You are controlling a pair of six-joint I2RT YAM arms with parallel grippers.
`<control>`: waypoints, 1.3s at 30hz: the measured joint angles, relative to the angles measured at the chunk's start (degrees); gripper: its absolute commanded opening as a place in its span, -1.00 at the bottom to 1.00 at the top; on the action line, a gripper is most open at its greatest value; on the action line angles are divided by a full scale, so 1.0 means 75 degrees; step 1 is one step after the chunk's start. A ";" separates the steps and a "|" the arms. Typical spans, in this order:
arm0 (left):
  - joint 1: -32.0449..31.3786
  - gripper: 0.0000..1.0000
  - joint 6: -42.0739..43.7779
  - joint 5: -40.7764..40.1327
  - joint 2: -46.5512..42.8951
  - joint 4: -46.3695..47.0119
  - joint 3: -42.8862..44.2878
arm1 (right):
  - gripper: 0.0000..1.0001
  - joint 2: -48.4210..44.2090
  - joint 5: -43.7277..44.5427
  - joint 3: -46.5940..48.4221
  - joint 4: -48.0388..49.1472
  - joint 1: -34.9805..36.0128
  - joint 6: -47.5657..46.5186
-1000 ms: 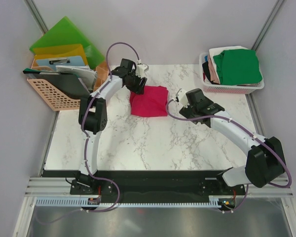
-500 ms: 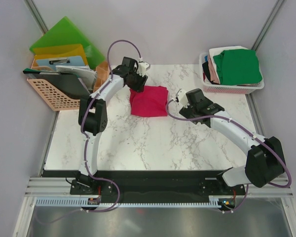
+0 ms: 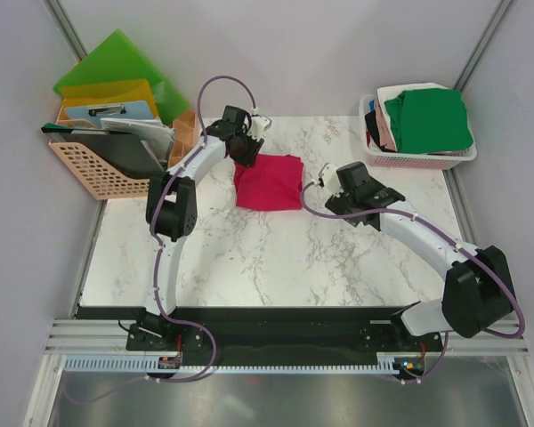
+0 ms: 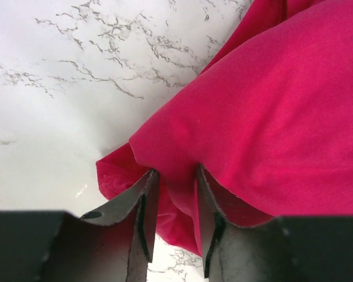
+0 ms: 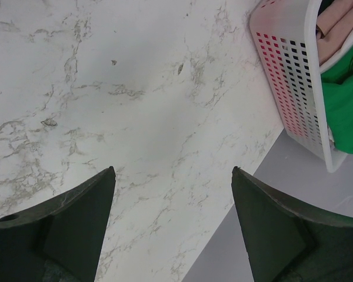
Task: Fold and stack the t-shirts
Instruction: Smooth out wrinkles on the folded tshirt
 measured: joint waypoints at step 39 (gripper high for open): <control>-0.0003 -0.95 0.0090 0.0096 -0.1886 0.0052 -0.1562 | 0.73 0.0099 -0.0219 -0.0023 0.0003 -0.0070 -0.0032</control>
